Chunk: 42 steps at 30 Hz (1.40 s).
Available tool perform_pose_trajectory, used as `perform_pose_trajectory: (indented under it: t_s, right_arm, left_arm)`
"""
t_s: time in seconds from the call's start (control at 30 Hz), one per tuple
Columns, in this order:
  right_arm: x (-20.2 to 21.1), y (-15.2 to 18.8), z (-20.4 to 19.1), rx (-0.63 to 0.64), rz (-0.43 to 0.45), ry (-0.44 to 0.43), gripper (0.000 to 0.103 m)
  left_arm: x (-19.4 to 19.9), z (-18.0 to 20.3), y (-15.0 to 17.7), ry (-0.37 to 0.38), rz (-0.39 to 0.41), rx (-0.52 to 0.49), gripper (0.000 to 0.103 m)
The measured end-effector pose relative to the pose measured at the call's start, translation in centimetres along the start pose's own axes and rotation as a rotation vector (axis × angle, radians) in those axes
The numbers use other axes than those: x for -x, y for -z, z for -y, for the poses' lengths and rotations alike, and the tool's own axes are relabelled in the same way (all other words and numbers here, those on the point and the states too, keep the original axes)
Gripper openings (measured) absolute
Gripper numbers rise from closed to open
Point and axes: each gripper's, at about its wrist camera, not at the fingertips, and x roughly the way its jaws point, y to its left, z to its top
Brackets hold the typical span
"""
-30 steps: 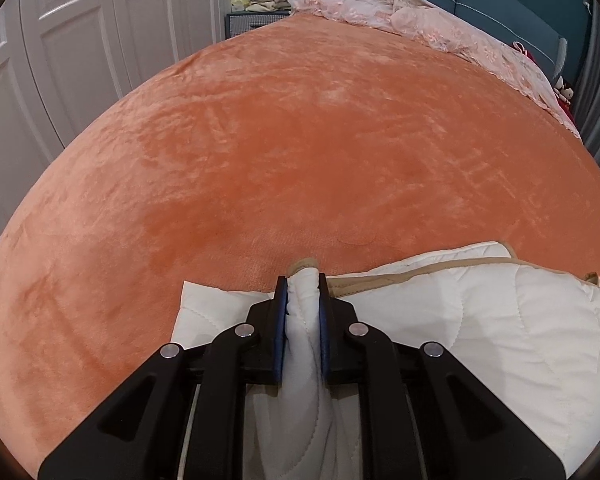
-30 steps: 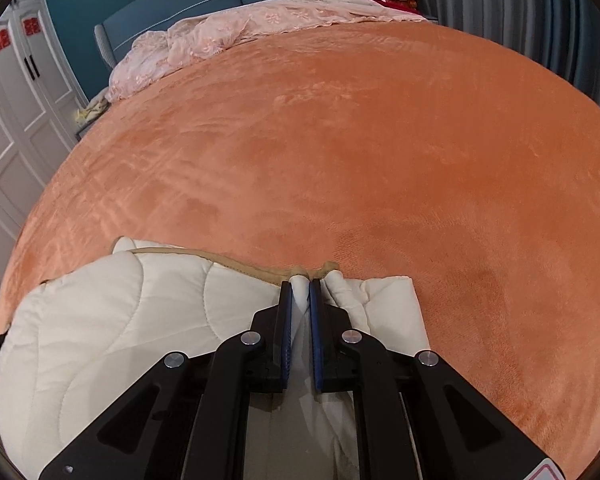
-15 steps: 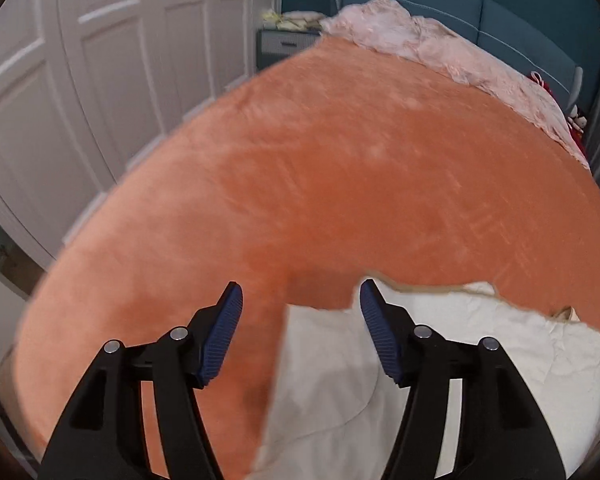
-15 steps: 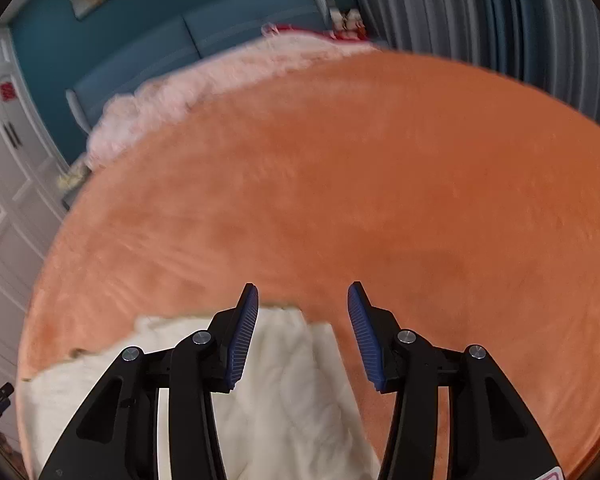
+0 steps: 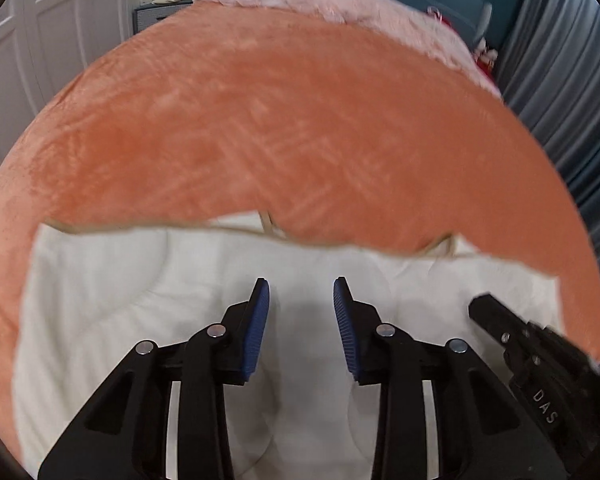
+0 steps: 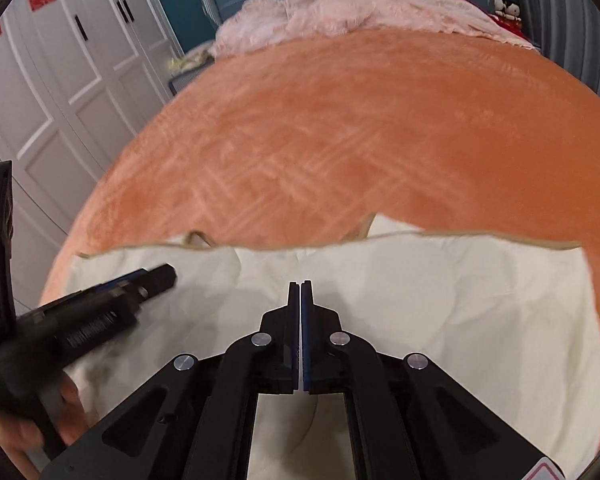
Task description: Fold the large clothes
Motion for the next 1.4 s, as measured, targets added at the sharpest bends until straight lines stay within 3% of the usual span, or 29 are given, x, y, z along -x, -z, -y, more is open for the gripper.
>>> perform_pose_trajectory:
  t_s: [0.37, 1.13, 1.4]
  right_arm:
    - [-4.6, 1.6, 1.5, -0.053, -0.061, -0.015, 0.000]
    - [-5.6, 2.0, 1.4, -0.038, -0.030, -0.010, 0.000]
    - [-5.7, 1.2, 2.4, -0.082, -0.007, -0.026, 0.000]
  left_arm:
    - [-3.6, 0.5, 1.9, -0.041, 0.029, -0.022, 0.032]
    - [-5.0, 2.2, 2.7, -0.165, 0.072, -0.111, 0.033]
    - [-4.6, 1.7, 2.3, -0.144, 0.079, -0.078, 0.035]
